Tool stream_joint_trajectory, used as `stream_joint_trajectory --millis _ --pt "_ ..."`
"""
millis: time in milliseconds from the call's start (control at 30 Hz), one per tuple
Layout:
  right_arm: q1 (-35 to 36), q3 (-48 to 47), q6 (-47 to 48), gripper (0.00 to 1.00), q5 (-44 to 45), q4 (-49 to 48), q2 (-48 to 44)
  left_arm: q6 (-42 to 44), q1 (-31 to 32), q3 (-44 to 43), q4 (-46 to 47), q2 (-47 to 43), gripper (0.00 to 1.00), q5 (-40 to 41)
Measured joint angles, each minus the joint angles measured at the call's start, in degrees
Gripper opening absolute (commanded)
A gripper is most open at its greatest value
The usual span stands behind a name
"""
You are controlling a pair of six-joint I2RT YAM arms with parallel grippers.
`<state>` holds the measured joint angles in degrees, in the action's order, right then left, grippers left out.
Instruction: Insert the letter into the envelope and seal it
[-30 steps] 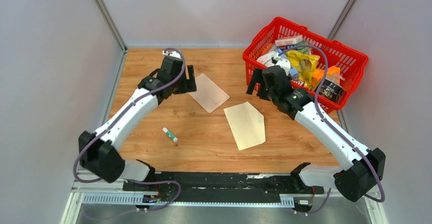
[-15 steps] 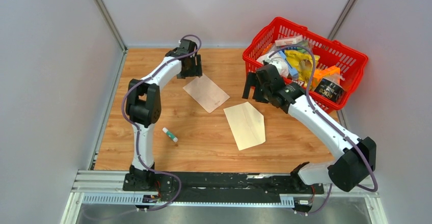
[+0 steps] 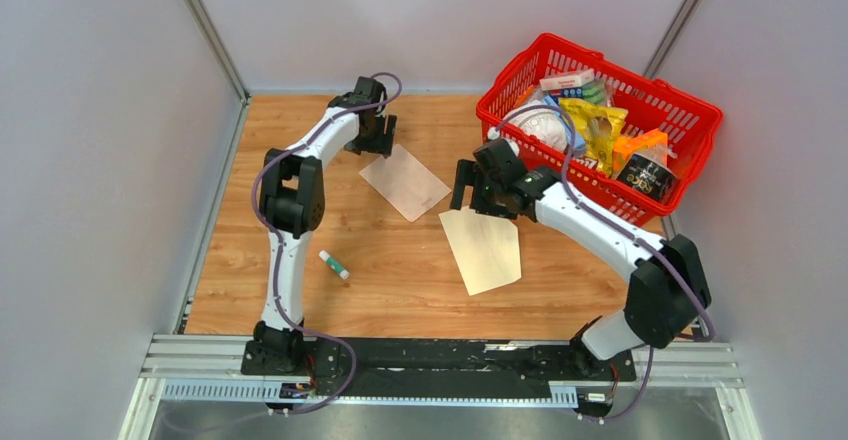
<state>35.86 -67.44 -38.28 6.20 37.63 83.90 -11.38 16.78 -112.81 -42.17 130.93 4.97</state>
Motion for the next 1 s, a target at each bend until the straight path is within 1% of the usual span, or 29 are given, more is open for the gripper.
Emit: stream_joint_trajectory --millis 200,233,367,567,633,800,900,933,1000 --pt "2.4 -1.6 -1.0 1.00 -1.1 -1.8 7.2 2.4 -0.9 -0.9 -0.2 4.0 0.77 -3.8" --pt "2.5 -1.7 -1.0 1.00 -1.3 -2.1 8.0 2.5 -1.1 -0.9 0.1 4.0 0.77 -5.4" --pt "3.1 -3.1 -1.6 1.00 -1.8 -2.9 11.0 2.4 -1.1 0.5 1.5 3.3 0.74 -7.0" --pt "3.5 -5.7 -2.4 1.00 -2.0 -4.7 16.0 -0.5 -1.1 8.4 5.9 -1.0 0.66 -7.9" --pt "3.8 -6.9 -2.5 1.00 -2.2 -5.2 18.0 -2.0 -0.8 12.5 7.2 -3.4 0.64 -7.6" --pt "4.3 -9.8 -2.7 0.98 -3.1 -5.9 22.3 -5.9 0.8 21.7 8.3 -9.2 0.58 -5.1" --pt "4.7 -10.6 -3.4 0.97 -3.9 -6.5 24.2 -8.2 2.0 27.0 9.4 -12.6 0.57 -3.8" --pt "4.8 -10.7 -3.6 0.97 -4.2 -6.8 24.6 -9.1 2.3 28.8 9.8 -13.7 0.55 -3.4" --pt "4.9 -10.8 -4.0 0.96 -4.4 -7.1 25.4 -10.5 2.7 31.5 10.5 -15.5 0.52 -2.8"
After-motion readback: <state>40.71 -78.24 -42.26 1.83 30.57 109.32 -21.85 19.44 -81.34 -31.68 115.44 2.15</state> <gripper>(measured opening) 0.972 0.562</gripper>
